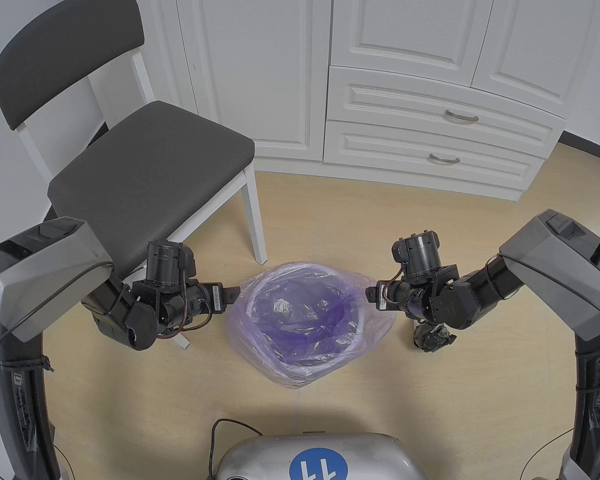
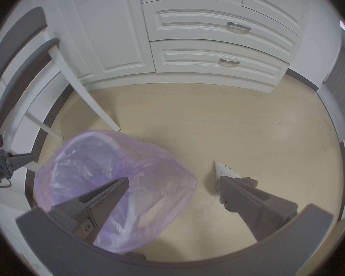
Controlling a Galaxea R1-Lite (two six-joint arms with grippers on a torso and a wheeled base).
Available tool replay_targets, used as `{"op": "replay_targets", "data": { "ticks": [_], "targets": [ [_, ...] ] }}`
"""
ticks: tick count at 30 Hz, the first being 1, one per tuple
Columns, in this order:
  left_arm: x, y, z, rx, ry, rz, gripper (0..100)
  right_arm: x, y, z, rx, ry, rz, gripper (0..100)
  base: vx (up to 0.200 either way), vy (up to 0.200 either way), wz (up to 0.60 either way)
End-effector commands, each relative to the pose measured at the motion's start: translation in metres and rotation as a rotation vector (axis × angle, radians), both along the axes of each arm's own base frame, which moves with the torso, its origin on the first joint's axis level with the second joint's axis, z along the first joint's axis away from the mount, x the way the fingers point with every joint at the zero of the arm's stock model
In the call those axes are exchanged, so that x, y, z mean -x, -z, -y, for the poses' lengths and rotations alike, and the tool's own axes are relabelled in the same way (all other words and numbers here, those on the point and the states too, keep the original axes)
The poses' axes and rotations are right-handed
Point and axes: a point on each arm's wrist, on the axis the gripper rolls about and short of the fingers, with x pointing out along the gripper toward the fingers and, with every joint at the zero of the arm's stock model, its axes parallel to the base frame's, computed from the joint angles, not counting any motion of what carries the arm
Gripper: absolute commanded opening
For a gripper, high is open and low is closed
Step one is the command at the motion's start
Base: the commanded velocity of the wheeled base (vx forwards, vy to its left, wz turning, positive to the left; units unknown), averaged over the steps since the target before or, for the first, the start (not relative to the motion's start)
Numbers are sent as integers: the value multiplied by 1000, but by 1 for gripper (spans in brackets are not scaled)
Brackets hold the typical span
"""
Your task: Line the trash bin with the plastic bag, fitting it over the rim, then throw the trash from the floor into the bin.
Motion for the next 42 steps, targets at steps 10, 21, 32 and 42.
{"op": "replay_targets", "data": {
  "ticks": [10,21,32,42],
  "targets": [
    [35,33,50,-115,123,-87,100,33,-21,-8,90,-48,3,100,0,0,0],
    [39,51,35,-295,119,-110,100,36,-23,-10,89,-51,9,100,0,0,0],
    [35,62,22,-319,112,-136,100,37,-16,-11,100,-57,-9,100,0,0,0],
    [36,42,18,-297,97,-95,100,37,-11,-11,113,-61,-22,100,0,0,0]
  ]
}}
